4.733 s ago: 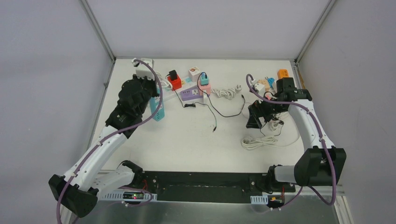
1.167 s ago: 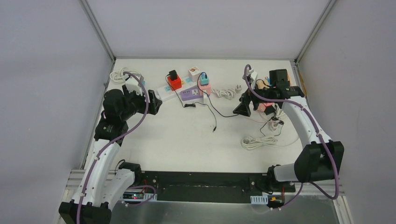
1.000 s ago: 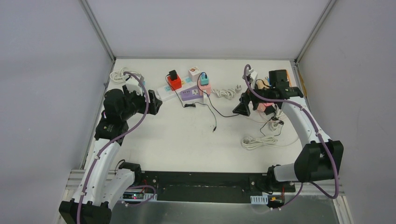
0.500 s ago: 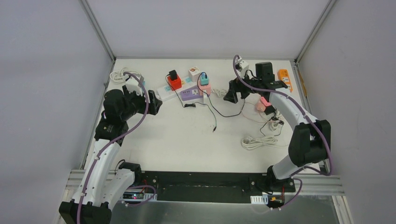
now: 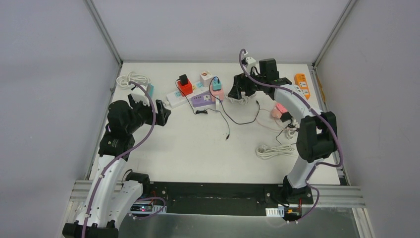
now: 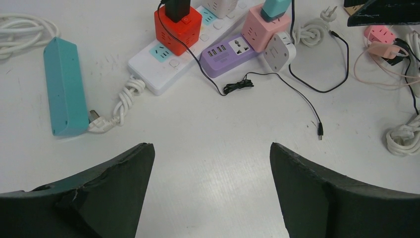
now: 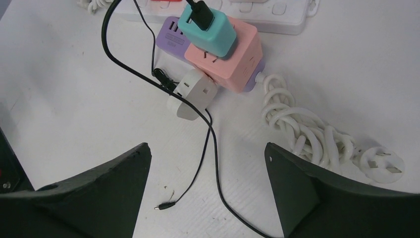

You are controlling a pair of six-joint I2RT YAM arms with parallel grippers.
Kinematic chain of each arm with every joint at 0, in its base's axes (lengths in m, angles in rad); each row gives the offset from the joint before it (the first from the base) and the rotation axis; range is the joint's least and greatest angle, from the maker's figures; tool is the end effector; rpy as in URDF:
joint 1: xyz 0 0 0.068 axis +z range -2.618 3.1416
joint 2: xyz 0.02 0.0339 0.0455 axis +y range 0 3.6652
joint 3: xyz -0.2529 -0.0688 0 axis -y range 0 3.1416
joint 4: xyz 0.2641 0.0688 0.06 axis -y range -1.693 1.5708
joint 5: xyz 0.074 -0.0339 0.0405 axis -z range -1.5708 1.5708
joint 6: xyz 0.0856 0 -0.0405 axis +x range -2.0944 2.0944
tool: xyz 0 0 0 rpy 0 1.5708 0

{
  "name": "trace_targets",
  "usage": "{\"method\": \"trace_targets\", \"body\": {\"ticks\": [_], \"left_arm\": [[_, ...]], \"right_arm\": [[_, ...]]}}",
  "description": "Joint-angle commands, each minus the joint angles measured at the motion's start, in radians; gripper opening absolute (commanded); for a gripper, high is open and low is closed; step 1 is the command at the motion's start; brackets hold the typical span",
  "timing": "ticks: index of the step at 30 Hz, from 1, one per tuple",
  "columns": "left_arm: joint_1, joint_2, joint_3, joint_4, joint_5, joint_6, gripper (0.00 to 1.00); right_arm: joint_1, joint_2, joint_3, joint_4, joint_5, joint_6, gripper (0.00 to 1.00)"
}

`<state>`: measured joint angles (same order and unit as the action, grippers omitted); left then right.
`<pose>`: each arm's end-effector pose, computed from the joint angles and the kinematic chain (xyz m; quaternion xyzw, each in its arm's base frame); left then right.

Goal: Pull the plug off the socket
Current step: Move the socket to the center of the board.

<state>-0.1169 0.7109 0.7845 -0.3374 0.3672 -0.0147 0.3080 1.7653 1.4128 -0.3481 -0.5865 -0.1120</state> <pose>0.2307 -0.0580 0.3177 0.1507 0.7739 -0.1839 0.5869 0.4131 0.1811 0.2331 -0.3001 0.8236 0.3004 0.3759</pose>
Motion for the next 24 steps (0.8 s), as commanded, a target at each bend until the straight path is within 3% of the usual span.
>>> {"method": "trace_targets", "body": {"ticks": [1,7,14,24], "left_arm": [[0.003,-0.008,-0.005,0.003,-0.008,0.005,0.89],[0.003,0.004,-0.006,0.003,0.004,0.028,0.89],[0.003,0.02,-0.007,0.004,0.01,0.027,0.88],[0.003,0.017,-0.006,0.004,0.016,0.027,0.88]], "right_arm": [[0.008,-0.017,0.027,0.051,0.003,0.06,0.88],[0.01,-0.001,0.021,0.072,-0.007,0.071,0.88],[0.076,0.082,0.109,0.074,0.169,0.17,0.88],[0.094,0.119,0.123,0.075,0.165,0.201,0.88]]}}
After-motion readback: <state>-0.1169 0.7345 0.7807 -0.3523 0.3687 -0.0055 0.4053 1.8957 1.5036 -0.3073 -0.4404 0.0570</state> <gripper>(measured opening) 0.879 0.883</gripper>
